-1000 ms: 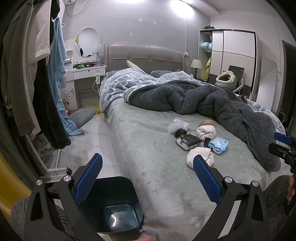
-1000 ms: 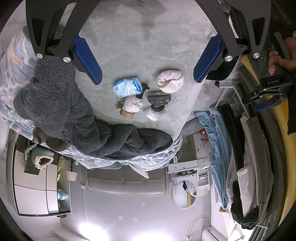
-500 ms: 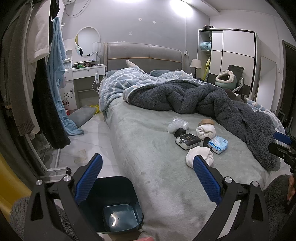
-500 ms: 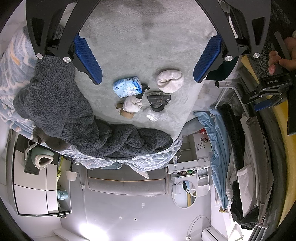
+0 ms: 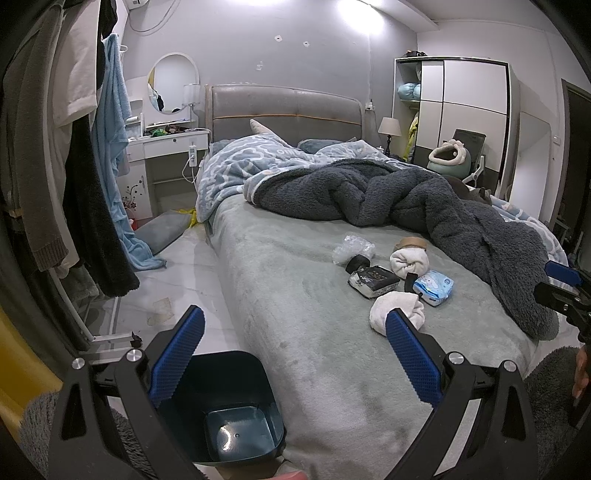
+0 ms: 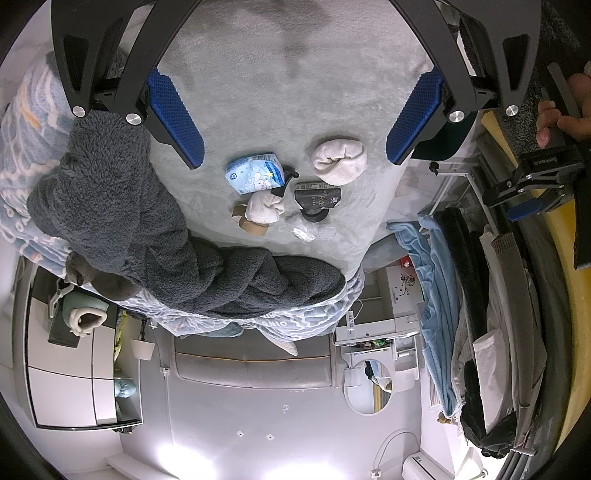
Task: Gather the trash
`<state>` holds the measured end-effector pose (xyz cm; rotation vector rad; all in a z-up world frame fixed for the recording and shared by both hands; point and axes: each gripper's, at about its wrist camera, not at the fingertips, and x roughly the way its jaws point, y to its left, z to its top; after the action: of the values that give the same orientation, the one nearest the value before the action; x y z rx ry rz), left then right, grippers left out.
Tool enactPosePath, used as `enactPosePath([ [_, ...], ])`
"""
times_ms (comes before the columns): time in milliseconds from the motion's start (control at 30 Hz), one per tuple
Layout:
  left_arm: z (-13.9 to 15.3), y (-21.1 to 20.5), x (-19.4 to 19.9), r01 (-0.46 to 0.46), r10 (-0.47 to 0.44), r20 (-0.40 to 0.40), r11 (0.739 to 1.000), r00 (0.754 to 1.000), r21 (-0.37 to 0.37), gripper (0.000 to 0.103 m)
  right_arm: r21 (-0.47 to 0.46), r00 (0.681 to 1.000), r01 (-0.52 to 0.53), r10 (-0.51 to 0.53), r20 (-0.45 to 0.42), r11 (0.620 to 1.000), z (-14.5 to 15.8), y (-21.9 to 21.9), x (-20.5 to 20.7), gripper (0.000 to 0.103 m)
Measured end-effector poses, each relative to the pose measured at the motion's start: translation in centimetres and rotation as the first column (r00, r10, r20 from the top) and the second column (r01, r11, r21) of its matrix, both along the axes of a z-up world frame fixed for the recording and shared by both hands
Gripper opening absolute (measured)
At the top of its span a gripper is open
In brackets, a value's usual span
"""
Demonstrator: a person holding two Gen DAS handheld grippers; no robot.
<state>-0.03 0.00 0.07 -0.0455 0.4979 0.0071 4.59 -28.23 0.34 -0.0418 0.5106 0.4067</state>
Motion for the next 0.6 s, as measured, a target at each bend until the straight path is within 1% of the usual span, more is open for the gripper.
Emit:
enactPosePath([
  [167,0.0,0.1,-0.1,-0.001,0.001,0.004,1.0,1.0,-0.008,0.1,0.006,1.0,0.023,-0.023,-0.015,1.0,0.3,-0.4,0.3,0.1],
  [200,0.0,-0.1,0.0,-0.004,0.004,0.003,1.0,1.0,-0.008,0.1,0.013,0.999,0.027,-0.026,-0.02,1.0,-0.3,-0.5,0.7,0.1],
  [467,0.0,0.1,0.8,-0.033,0.033,-0.014,0.999,0.999,-0.004,0.1,0.085,0.995,0.053,-0.045,-0.094,0.995,-0.9,-1.6,2.1,0.1],
  [600,-0.4,0.0,1.1,-0.033,0.033,-0.025,0.999,0.999,0.001,0.1,0.081,0.992,0.057,-0.047,-0.118,0.995,-1.2,-1.3,2.5,0.1],
])
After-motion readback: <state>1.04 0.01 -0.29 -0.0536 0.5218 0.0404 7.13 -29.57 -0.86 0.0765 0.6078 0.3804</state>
